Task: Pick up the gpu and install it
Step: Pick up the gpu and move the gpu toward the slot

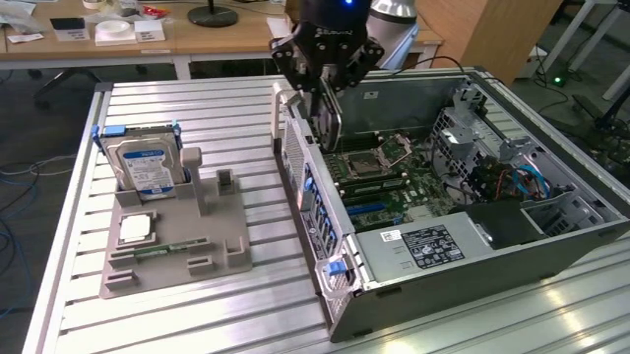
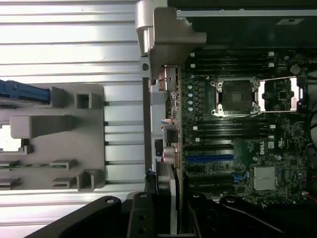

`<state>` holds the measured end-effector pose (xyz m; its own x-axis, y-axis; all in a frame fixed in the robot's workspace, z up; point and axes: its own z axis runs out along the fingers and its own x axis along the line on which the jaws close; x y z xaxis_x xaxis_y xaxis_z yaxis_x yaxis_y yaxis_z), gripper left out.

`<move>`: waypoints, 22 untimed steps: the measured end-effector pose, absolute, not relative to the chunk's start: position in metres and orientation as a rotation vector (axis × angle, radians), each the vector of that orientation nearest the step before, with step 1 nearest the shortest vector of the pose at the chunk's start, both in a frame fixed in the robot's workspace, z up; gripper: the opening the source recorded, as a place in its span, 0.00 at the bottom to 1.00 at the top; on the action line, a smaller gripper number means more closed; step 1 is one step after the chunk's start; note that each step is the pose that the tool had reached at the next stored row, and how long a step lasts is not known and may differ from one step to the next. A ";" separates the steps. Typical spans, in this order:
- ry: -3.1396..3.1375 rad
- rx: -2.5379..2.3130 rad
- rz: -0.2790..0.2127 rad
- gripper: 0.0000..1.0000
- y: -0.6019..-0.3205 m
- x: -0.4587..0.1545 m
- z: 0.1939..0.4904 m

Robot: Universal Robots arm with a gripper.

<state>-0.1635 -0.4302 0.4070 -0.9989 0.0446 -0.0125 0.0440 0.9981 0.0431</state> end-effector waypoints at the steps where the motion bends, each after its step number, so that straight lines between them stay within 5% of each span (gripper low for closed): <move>1: 3.127 0.069 0.067 0.28 -0.430 -0.159 0.407; 22: 3.161 0.071 0.067 0.28 -0.430 -0.068 0.407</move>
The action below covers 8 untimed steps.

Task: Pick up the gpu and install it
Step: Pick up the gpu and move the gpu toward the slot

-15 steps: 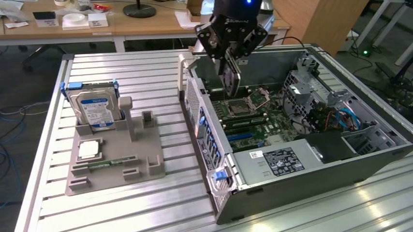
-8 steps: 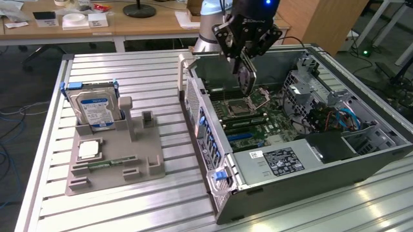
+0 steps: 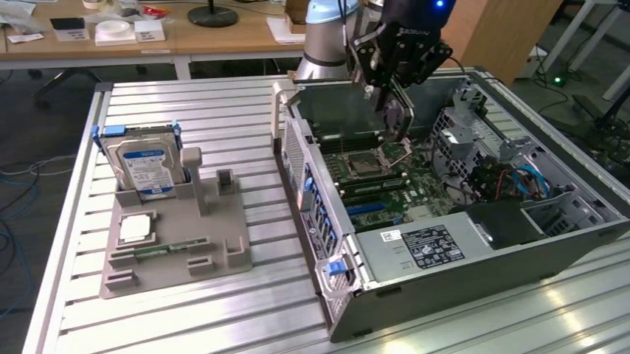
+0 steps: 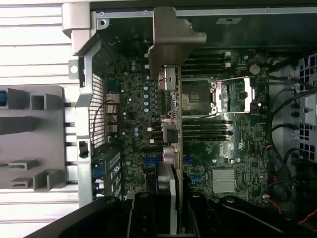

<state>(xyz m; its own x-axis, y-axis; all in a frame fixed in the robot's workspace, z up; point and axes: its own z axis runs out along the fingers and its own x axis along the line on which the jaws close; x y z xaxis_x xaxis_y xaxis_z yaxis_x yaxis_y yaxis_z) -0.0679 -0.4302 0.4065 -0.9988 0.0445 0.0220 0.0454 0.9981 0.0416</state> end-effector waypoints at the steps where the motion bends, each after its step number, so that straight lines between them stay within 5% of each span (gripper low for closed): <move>1: -3.119 -0.070 -0.066 0.28 -0.430 -0.064 0.406; 8: -3.119 -0.070 -0.066 0.28 -0.430 -0.033 0.406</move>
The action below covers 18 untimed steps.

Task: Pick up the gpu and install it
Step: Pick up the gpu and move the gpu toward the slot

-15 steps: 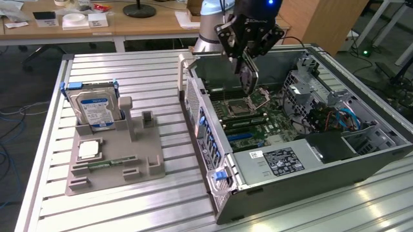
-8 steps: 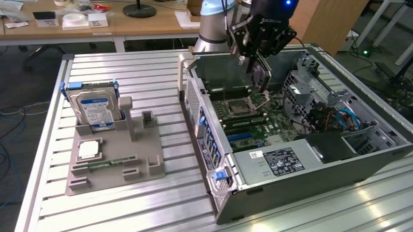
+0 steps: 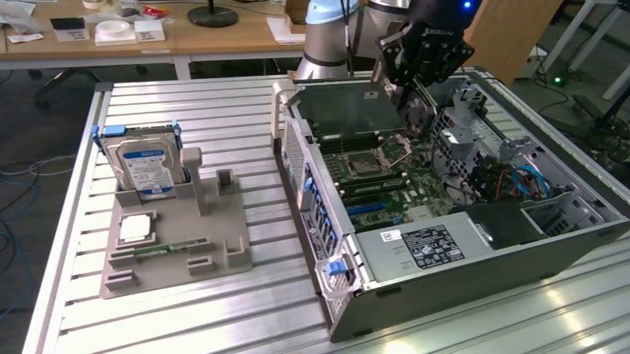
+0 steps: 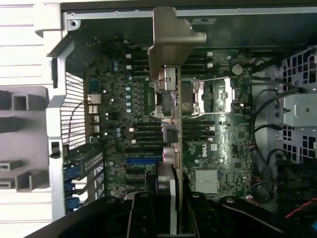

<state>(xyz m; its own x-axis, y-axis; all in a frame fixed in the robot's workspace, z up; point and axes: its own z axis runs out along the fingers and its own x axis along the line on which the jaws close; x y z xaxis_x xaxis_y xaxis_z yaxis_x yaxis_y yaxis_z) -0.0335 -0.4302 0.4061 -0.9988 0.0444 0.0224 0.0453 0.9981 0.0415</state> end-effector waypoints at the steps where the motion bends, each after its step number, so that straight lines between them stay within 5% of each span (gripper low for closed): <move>1: -3.119 -0.070 -0.066 0.28 -0.430 -0.029 0.406; 18: -3.128 -0.067 -0.065 0.28 -0.430 0.020 0.401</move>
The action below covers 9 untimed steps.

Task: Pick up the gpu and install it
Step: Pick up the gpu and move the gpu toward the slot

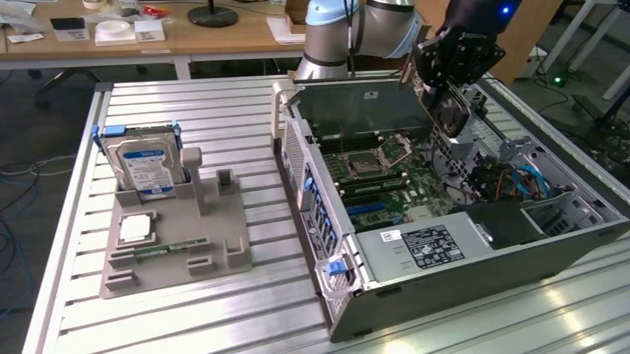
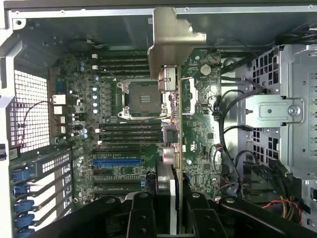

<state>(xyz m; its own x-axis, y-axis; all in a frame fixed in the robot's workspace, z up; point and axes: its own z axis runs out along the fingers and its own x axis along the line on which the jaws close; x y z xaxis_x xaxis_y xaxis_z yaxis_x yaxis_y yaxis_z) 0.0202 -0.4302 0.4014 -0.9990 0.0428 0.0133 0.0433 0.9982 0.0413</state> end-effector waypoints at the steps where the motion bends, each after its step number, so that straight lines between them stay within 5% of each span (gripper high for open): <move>1: -3.128 -0.067 -0.065 0.28 -0.430 0.020 0.401; 9: -3.128 -0.067 -0.065 0.28 -0.430 0.020 0.401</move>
<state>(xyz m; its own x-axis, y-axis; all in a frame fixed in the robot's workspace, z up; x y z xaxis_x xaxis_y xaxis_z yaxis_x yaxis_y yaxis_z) 0.0203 -0.4302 0.4013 -0.9990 0.0427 0.0133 0.0432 0.9982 0.0414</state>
